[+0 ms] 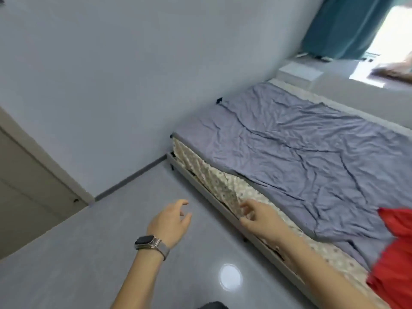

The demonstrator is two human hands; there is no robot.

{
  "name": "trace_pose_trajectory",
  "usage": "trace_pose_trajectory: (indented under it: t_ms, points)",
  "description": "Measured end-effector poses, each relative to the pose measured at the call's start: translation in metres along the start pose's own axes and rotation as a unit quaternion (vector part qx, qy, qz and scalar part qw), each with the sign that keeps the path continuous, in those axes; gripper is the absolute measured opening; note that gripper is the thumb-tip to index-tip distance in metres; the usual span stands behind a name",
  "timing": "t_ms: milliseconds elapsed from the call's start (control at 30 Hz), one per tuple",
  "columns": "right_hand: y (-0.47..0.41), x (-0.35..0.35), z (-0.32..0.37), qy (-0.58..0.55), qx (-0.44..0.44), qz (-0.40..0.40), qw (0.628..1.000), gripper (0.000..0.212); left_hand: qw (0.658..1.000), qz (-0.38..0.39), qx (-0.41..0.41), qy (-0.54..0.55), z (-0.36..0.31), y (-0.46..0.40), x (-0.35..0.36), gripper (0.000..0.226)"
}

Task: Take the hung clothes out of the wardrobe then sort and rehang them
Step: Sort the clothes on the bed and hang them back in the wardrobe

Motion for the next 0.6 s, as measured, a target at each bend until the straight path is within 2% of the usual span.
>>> trace_pose_trajectory:
  t_ms: [100, 267, 467, 600]
  points:
    - [0.013, -0.05, -0.066, -0.086, 0.112, -0.082, 0.987, 0.032, 0.999, 0.01, 0.031, 0.035, -0.03, -0.052, 0.011, 0.032]
    - [0.066, -0.101, -0.173, -0.177, 0.251, -0.208, 0.929, 0.033, 0.983, 0.074, 0.16, 0.055, -0.129, -0.099, 0.065, 0.028]
    - [0.175, -0.099, -0.29, -0.245, 0.388, -0.29, 0.84, 0.028, 0.937, 0.189, 0.292, 0.038, -0.267, -0.081, 0.173, 0.029]
    - [0.241, -0.105, -0.357, -0.281, 0.439, -0.321, 0.79, 0.027, 0.895, 0.239, 0.378, 0.014, -0.371, -0.049, 0.241, 0.033]
Point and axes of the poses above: each hand's wrist, its own y-axis away from the middle knuckle, its own x-axis out of the palm, z = x × y, the point moved 8 cm from there along -y, towards the middle knuckle, and after that the axes turned 6 degrees about x, right-handed, at the moved point
